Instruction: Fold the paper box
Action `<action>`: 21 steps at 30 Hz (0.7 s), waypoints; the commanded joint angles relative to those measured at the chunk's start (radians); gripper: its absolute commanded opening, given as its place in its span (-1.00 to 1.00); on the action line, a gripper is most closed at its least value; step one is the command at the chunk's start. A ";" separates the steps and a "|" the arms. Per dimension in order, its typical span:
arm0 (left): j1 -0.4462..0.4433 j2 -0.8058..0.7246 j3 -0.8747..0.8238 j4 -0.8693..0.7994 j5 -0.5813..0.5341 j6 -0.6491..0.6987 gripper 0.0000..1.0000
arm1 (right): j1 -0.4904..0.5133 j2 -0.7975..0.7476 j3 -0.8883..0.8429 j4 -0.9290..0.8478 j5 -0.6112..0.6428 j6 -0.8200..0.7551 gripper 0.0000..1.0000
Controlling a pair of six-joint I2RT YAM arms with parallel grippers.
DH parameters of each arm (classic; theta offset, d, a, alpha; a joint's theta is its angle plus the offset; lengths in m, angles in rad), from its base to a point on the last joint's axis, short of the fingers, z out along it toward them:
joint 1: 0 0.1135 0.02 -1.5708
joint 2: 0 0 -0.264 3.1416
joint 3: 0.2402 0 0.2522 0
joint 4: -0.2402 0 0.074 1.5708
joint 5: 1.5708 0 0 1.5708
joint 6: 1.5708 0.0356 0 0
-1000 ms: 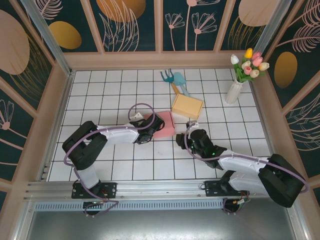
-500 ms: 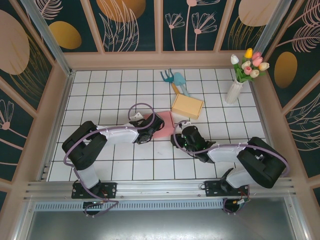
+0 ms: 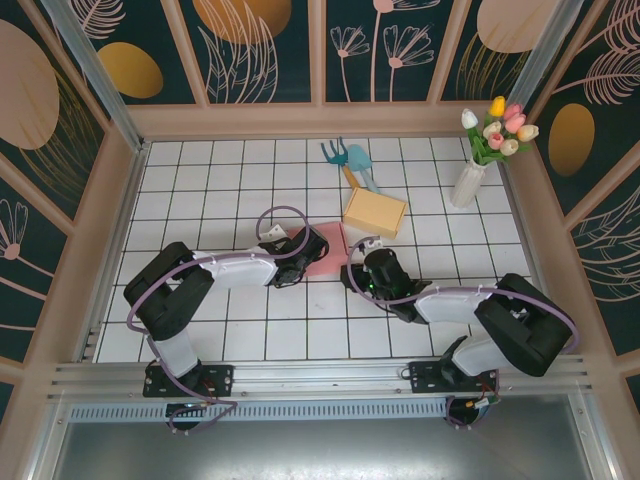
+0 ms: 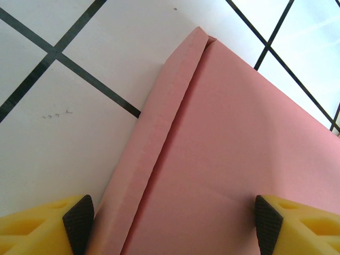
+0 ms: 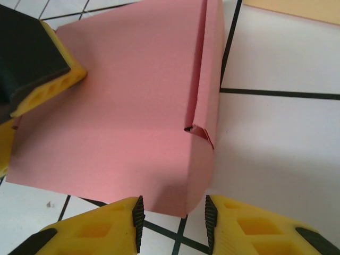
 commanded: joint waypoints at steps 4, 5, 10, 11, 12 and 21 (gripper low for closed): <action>0.016 0.063 -0.054 -0.211 0.033 0.026 0.57 | -0.012 -0.015 0.052 -0.023 0.016 -0.022 -0.21; 0.017 0.061 -0.055 -0.211 0.034 0.024 0.57 | -0.016 -0.006 0.060 -0.027 0.016 -0.025 -0.22; 0.017 0.057 -0.060 -0.209 0.034 0.027 0.57 | -0.027 0.038 0.066 -0.009 -0.013 -0.026 -0.25; 0.017 0.057 -0.060 -0.209 0.033 0.027 0.57 | -0.027 0.046 0.063 0.001 -0.020 -0.023 -0.26; 0.017 0.056 -0.059 -0.209 0.033 0.027 0.57 | -0.027 0.054 0.060 0.009 -0.026 -0.020 -0.27; 0.017 0.056 -0.060 -0.206 0.035 0.027 0.57 | -0.029 0.114 0.034 0.096 -0.096 0.002 -0.30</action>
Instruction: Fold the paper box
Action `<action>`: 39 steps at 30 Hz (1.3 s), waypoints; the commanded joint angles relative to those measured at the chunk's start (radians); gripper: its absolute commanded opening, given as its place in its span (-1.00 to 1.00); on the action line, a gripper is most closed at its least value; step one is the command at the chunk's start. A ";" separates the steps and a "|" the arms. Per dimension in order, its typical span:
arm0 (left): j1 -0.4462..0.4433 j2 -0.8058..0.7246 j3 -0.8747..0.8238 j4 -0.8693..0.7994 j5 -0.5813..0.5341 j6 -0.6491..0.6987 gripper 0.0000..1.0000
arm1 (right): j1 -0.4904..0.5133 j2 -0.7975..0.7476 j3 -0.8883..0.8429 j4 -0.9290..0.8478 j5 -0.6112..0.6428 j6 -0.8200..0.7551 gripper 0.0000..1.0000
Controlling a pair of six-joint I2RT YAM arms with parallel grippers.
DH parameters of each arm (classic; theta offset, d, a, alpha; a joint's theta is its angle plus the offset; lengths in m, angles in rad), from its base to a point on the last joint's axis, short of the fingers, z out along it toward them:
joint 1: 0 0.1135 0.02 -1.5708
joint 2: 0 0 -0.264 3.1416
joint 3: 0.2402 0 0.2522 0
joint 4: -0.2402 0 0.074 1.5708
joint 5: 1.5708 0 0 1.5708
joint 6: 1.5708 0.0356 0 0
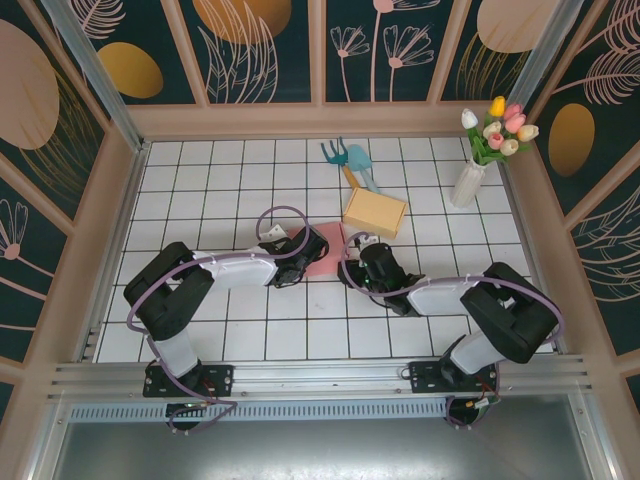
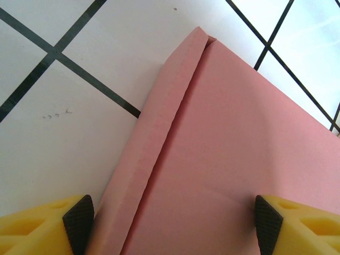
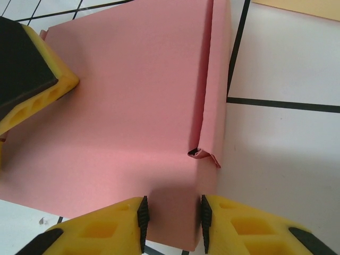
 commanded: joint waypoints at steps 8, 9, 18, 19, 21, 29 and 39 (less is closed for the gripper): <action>0.017 0.060 -0.060 -0.205 0.039 0.028 0.57 | -0.005 0.031 -0.047 0.138 -0.032 -0.027 -0.34; 0.016 0.060 -0.062 -0.205 0.039 0.028 0.57 | -0.005 0.037 -0.057 0.161 -0.032 -0.030 -0.35; 0.017 0.056 -0.070 -0.198 0.045 0.030 0.57 | -0.005 0.131 -0.145 0.401 0.004 -0.052 -0.46; 0.017 0.057 -0.073 -0.195 0.047 0.031 0.57 | -0.004 0.142 -0.155 0.431 0.013 -0.060 -0.46; 0.016 0.056 -0.078 -0.190 0.051 0.032 0.57 | -0.005 0.170 -0.171 0.491 0.027 -0.078 -0.47; 0.017 0.057 -0.072 -0.194 0.054 0.042 0.56 | -0.003 0.340 -0.171 0.662 0.048 -0.105 -0.45; 0.017 0.054 -0.060 -0.208 0.054 0.052 0.56 | -0.003 0.450 -0.092 0.665 0.121 -0.121 -0.37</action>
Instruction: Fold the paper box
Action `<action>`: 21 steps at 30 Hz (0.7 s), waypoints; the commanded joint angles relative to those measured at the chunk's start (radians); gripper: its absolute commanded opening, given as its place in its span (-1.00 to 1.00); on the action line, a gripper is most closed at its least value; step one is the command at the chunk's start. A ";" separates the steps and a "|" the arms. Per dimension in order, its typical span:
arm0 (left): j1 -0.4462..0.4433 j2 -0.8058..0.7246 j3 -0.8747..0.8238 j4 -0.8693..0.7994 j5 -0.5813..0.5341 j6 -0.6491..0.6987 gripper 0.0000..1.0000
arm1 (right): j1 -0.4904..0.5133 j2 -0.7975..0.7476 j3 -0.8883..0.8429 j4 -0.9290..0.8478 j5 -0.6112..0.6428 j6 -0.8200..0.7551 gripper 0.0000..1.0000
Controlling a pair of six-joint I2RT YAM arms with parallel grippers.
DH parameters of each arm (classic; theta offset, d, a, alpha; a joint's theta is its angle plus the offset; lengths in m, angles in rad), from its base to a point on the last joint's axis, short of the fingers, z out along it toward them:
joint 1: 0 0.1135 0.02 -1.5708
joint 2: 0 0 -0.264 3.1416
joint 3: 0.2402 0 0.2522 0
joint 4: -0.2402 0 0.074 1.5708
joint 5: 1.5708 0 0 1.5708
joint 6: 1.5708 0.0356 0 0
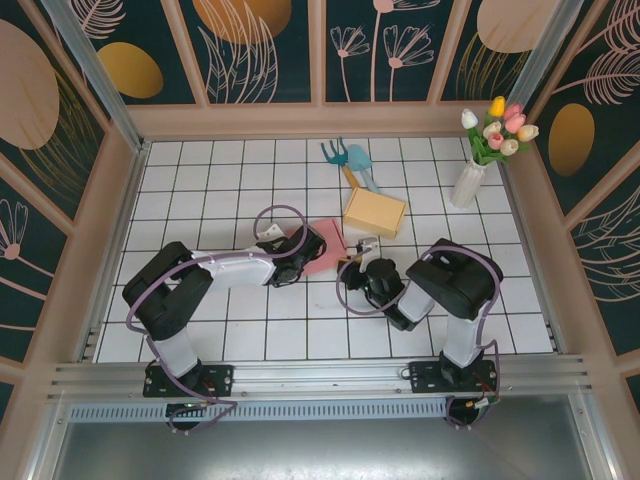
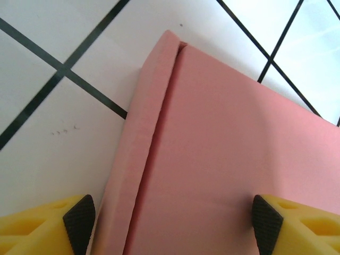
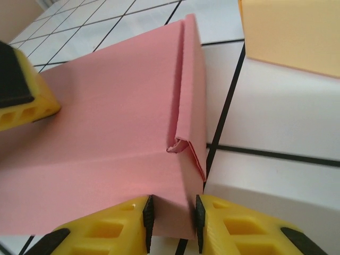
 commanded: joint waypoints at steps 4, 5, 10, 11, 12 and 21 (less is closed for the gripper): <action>0.002 0.056 -0.048 -0.226 0.062 0.051 0.56 | 0.001 0.057 0.018 -0.069 -0.012 0.023 -0.33; 0.002 0.055 -0.047 -0.226 0.062 0.052 0.57 | 0.000 0.045 0.028 -0.100 -0.012 0.040 -0.32; 0.002 0.057 -0.042 -0.225 0.062 0.057 0.56 | 0.011 -0.006 0.120 -0.300 -0.053 0.058 -0.25; 0.002 0.058 -0.043 -0.222 0.062 0.057 0.56 | 0.012 -0.015 0.134 -0.335 -0.059 0.066 -0.26; 0.003 0.059 -0.045 -0.219 0.063 0.057 0.56 | 0.013 -0.023 0.147 -0.366 -0.066 0.075 -0.26; 0.002 0.080 -0.045 -0.200 0.077 0.058 0.55 | 0.011 -0.040 0.283 -0.668 -0.135 0.182 -0.27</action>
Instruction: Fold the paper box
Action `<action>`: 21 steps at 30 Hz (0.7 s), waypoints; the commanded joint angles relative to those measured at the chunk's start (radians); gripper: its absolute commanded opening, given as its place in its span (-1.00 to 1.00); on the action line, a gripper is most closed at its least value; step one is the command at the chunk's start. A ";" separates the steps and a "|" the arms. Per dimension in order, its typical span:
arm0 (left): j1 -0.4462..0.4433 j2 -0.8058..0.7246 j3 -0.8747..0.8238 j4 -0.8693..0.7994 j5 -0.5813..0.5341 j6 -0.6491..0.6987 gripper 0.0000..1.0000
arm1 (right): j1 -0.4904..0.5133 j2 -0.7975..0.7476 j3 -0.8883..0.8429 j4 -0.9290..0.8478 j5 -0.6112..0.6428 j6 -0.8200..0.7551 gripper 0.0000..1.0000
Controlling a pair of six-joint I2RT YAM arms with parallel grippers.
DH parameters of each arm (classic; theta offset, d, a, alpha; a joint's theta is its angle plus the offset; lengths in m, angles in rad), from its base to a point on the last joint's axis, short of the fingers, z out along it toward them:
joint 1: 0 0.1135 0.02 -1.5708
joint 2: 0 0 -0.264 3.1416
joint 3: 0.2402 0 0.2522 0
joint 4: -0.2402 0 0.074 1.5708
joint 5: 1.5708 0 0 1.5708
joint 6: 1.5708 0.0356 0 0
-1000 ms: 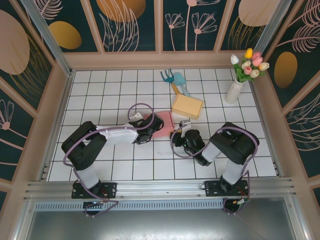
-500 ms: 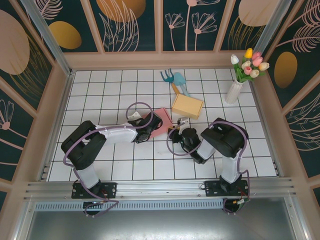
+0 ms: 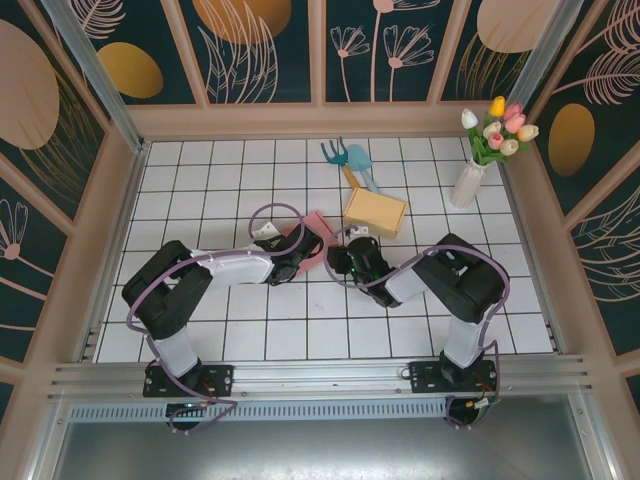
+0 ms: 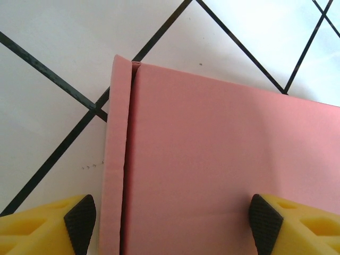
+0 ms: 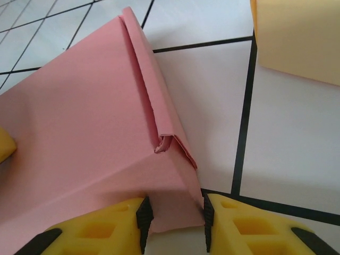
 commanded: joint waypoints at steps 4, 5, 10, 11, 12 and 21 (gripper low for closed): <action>-0.015 0.081 -0.044 -0.167 0.153 0.059 0.54 | 0.016 0.040 0.062 -0.175 -0.215 0.083 -0.33; -0.015 0.083 -0.041 -0.165 0.156 0.060 0.54 | 0.017 0.046 0.065 -0.161 -0.233 0.091 -0.32; -0.015 0.094 -0.035 -0.136 0.189 0.080 0.52 | 0.039 0.092 0.105 -0.131 -0.285 0.119 -0.25; -0.015 0.094 -0.035 -0.130 0.196 0.086 0.51 | 0.041 0.097 0.111 -0.132 -0.280 0.116 -0.25; -0.015 0.093 -0.035 -0.125 0.204 0.091 0.51 | 0.041 0.102 0.115 -0.132 -0.274 0.113 -0.24; -0.015 0.033 -0.057 -0.174 0.136 0.099 0.54 | -0.007 0.009 0.065 -0.257 -0.169 -0.002 0.01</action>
